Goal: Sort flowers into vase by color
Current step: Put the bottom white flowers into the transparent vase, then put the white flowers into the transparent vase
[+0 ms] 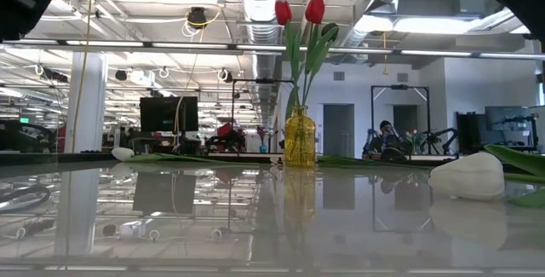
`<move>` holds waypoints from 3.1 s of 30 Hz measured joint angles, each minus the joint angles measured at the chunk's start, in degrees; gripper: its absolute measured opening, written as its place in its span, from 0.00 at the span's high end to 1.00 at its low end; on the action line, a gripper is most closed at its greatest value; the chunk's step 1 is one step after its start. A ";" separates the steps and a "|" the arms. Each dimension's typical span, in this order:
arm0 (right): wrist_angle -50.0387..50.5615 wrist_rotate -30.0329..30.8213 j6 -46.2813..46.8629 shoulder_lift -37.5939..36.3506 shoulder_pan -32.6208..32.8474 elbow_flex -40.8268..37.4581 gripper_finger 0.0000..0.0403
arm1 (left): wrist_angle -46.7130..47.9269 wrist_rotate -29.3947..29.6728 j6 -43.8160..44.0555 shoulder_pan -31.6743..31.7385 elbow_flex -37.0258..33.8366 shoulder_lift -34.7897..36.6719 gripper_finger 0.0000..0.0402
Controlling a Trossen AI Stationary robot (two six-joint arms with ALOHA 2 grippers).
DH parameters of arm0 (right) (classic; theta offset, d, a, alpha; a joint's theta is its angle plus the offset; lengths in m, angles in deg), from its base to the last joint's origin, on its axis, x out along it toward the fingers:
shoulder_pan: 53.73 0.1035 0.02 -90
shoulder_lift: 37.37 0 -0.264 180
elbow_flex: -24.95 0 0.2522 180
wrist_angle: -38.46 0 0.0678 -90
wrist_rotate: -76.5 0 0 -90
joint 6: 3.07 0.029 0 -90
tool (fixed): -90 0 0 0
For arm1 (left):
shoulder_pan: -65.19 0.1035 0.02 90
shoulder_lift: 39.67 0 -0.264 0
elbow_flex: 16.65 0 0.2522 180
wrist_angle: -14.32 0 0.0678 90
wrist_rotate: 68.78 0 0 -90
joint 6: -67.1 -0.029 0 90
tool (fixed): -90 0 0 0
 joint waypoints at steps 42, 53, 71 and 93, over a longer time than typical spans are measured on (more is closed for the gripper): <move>4.47 -0.02 -0.50 -0.11 -0.29 0.00 0.94 | 75.02 -3.52 37.07 0.01 26.29 10.98 0.64; 10.67 -0.06 -0.50 -0.49 -1.36 -0.02 0.94 | 75.78 -4.97 39.68 0.03 26.29 10.98 0.53; 77.05 -1.43 -4.83 -17.44 -1.02 0.00 0.94 | 85.16 -11.69 35.64 0.78 26.29 11.04 0.47; 108.50 19.19 13.02 -40.86 3.45 -15.73 0.94 | 108.33 36.52 7.26 10.67 46.73 4.24 0.47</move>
